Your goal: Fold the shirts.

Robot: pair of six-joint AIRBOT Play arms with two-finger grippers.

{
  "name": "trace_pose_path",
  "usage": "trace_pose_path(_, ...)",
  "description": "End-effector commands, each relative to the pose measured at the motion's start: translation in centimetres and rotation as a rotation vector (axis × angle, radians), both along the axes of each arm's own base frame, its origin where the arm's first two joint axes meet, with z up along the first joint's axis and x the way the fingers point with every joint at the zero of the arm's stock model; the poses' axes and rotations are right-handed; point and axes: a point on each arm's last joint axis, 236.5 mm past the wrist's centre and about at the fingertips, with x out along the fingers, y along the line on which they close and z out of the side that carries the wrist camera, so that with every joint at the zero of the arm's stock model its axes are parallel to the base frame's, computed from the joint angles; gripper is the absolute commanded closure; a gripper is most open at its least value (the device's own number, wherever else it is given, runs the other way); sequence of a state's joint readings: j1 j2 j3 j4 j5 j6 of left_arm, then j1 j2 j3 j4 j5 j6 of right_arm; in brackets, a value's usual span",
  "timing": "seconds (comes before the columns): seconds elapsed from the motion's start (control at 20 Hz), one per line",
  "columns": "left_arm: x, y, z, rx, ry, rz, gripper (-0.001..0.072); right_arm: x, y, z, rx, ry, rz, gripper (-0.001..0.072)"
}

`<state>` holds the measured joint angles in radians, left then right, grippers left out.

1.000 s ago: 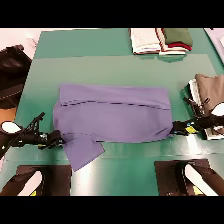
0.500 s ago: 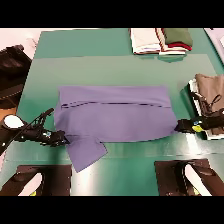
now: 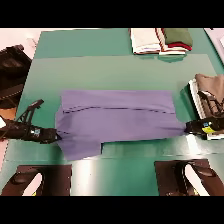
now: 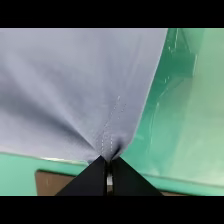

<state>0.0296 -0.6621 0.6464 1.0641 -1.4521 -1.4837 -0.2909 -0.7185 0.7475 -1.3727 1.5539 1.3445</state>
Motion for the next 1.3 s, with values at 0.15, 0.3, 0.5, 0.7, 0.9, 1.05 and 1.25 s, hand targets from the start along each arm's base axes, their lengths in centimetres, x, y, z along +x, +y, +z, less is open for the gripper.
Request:
trace_pose_path(0.15, 10.0, 1.0, 2.8, 0.025, -0.208, 0.06, 0.0682, 6.8, -2.0, 1.1, -0.014, -0.023, -0.01, 0.0695)
trace_pose_path(0.3, 15.9, 1.4, 1.7, 0.041, -0.216, 0.046, 0.0682, 10.5, -2.2, 0.8, -0.011, -0.015, 0.003, 0.0695)
trace_pose_path(0.5, 23.2, 1.9, -0.4, 0.052, -0.223, 0.055, 0.0681, 15.3, -2.4, -0.3, 0.003, -0.021, -0.014, 0.0695)
trace_pose_path(0.7, 27.3, 1.9, -2.4, 0.043, -0.216, 0.072, 0.068, 19.0, -1.0, -1.6, 0.104, -0.014, -0.026, 0.0695)
trace_pose_path(0.9, 28.6, 1.9, -2.7, 0.033, -0.245, 0.103, 0.0668, 21.9, 0.5, -2.2, 0.199, -0.044, -0.046, 0.067)
trace_pose_path(1.05, 28.8, 1.2, -1.9, -0.008, -0.246, 0.117, 0.0143, 24.3, 0.1, -1.0, 0.23, -0.141, -0.071, 0.0301)
trace_pose_path(1.25, 27.9, 0.3, -0.4, -0.036, -0.217, 0.065, 0.0653, 22.3, -1.9, -0.8, 0.283, -0.101, -0.052, 0.0301)
